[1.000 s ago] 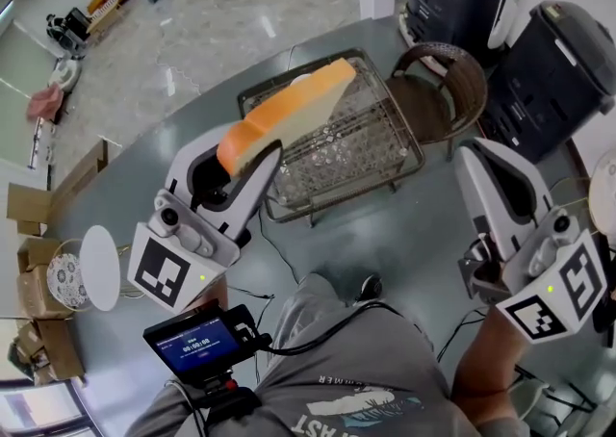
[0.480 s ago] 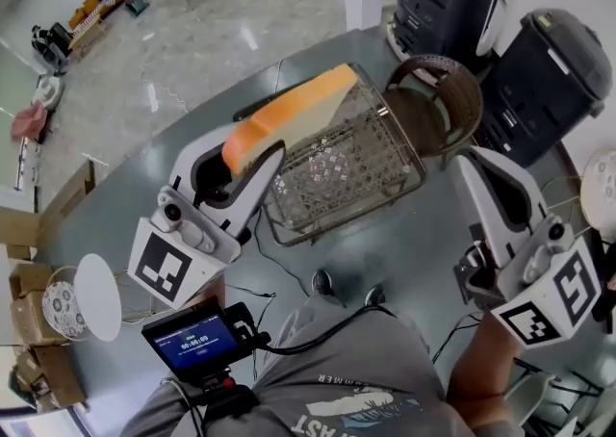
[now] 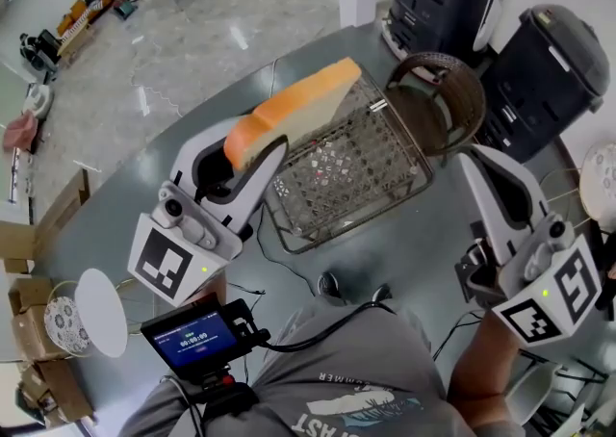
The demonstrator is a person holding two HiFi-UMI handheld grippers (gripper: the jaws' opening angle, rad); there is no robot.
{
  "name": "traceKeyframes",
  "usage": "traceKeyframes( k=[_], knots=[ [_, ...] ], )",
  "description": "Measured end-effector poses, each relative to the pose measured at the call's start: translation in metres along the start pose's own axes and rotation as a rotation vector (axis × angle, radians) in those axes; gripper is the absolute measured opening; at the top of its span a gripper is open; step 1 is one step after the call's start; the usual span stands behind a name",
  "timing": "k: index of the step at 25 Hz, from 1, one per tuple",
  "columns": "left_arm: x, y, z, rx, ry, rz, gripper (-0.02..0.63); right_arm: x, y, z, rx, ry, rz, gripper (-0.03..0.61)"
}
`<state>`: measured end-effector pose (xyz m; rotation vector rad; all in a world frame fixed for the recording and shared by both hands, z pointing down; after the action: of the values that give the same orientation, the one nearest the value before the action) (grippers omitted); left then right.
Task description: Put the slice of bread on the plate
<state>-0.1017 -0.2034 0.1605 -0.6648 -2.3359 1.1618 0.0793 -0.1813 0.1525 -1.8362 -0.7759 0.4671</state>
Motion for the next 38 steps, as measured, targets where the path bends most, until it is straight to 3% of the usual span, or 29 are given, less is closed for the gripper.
traceKeyframes(
  k=[8, 16, 22, 31, 38],
  knots=[
    [-0.008, -0.015, 0.007, 0.023, -0.015, 0.009, 0.101, -0.011, 0.002, -0.008, -0.004, -0.013, 0.015, 0.006],
    [-0.07, -0.034, 0.001, 0.022, 0.036, 0.067, 0.101, -0.015, 0.023, -0.082, -0.026, 0.044, 0.048, 0.006],
    [-0.099, -0.047, -0.009, 0.034, 0.078, 0.087, 0.101, -0.008, 0.031, -0.113, -0.02, 0.079, 0.067, 0.006],
    [-0.138, -0.038, -0.019, 0.001, 0.087, 0.118, 0.101, -0.004, 0.045, -0.162, -0.064, 0.091, 0.072, 0.006],
    [-0.122, -0.057, 0.003, -0.011, 0.074, 0.129, 0.101, -0.024, 0.039, -0.138, -0.055, 0.112, 0.048, 0.006]
  ],
)
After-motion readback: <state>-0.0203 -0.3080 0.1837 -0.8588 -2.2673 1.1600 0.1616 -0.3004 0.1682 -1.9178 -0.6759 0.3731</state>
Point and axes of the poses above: the fingertips, and each gripper's own axes: x backward along the fingers, z to its left, y out of its top, the point moved 1 cm from there along x, backward along the fingers, and after that the axes turned 14 degrees about -x, right-handed, at the moved point
